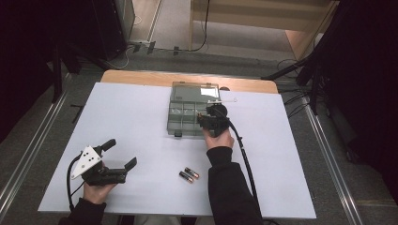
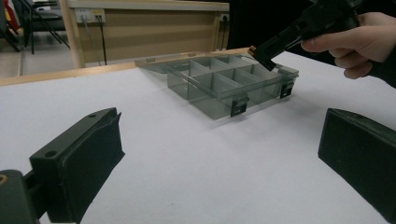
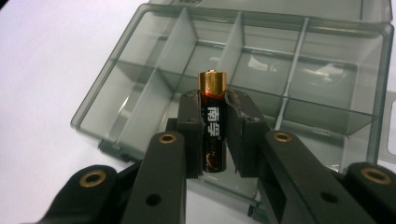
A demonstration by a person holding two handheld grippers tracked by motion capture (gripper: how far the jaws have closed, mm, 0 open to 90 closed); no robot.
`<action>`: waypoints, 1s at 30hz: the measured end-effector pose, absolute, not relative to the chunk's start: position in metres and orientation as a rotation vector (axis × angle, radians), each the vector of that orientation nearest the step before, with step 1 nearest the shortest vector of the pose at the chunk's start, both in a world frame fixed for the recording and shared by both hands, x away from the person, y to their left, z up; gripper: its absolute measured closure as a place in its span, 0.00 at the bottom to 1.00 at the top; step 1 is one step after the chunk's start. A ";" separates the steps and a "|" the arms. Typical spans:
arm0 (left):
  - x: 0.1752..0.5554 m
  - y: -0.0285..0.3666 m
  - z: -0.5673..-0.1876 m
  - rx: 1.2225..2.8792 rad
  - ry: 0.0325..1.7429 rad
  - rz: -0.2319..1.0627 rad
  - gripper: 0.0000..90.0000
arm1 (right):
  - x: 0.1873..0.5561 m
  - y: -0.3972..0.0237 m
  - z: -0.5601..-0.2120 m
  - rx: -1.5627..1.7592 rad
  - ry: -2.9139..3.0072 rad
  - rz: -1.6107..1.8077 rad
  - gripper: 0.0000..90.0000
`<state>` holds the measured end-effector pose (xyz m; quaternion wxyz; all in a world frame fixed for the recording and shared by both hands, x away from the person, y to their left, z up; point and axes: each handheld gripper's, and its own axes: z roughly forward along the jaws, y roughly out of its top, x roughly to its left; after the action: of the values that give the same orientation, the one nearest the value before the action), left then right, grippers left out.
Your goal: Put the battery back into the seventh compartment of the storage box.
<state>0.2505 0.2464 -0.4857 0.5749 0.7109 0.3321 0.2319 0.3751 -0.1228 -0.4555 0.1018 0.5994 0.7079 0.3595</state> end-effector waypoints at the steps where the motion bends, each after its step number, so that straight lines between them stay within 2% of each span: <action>1: 0.251 0.247 -0.486 1.664 0.778 0.542 0.00 | 0.377 -0.124 -0.456 1.805 2.079 1.068 0.86; 8: 0.251 0.247 -0.485 1.661 0.778 0.541 0.00 | 0.387 -0.131 -0.463 1.938 2.039 1.107 0.84; 11: 0.251 0.247 -0.485 1.662 0.777 0.542 0.00 | 0.387 -0.133 -0.462 1.959 2.010 1.093 0.73; 12: 0.251 0.247 -0.485 1.661 0.778 0.542 0.00 | 0.387 -0.133 -0.462 1.959 2.010 1.093 0.73; 13: 0.251 0.247 -0.486 1.661 0.778 0.541 0.00 | 0.386 -0.134 -0.460 1.959 2.009 1.101 0.67; 14: 0.251 0.247 -0.486 1.661 0.778 0.541 0.00 | 0.386 -0.134 -0.460 1.959 2.009 1.101 0.67; 19: 0.252 0.247 -0.486 1.659 0.781 0.527 0.00 | 0.380 -0.134 -0.455 1.906 2.051 1.094 0.51; 20: 0.252 0.247 -0.486 1.659 0.781 0.527 0.00 | 0.380 -0.134 -0.455 1.906 2.051 1.094 0.51; 21: 0.252 0.248 -0.485 1.658 0.779 0.530 0.00 | 0.378 -0.133 -0.453 1.891 2.055 1.088 0.39; 22: 0.252 0.248 -0.485 1.659 0.780 0.531 0.00 | 0.377 -0.133 -0.452 1.881 2.056 1.090 0.33; 24: 0.252 0.248 -0.486 1.661 0.780 0.531 0.00 | 0.375 -0.131 -0.450 1.812 2.101 1.094 0.06; 25: 0.252 0.247 -0.486 1.662 0.778 0.531 0.00 | 0.374 -0.128 -0.449 1.788 2.119 1.076 0.00; 30: 0.252 0.247 -0.486 1.663 0.777 0.529 0.00 | 0.367 -0.122 -0.447 1.675 2.196 1.050 0.00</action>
<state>0.2520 0.2468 -0.4859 0.5776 0.7106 0.3321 0.2261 0.3666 -0.1220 -0.4468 0.0933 0.5644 0.7400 0.3537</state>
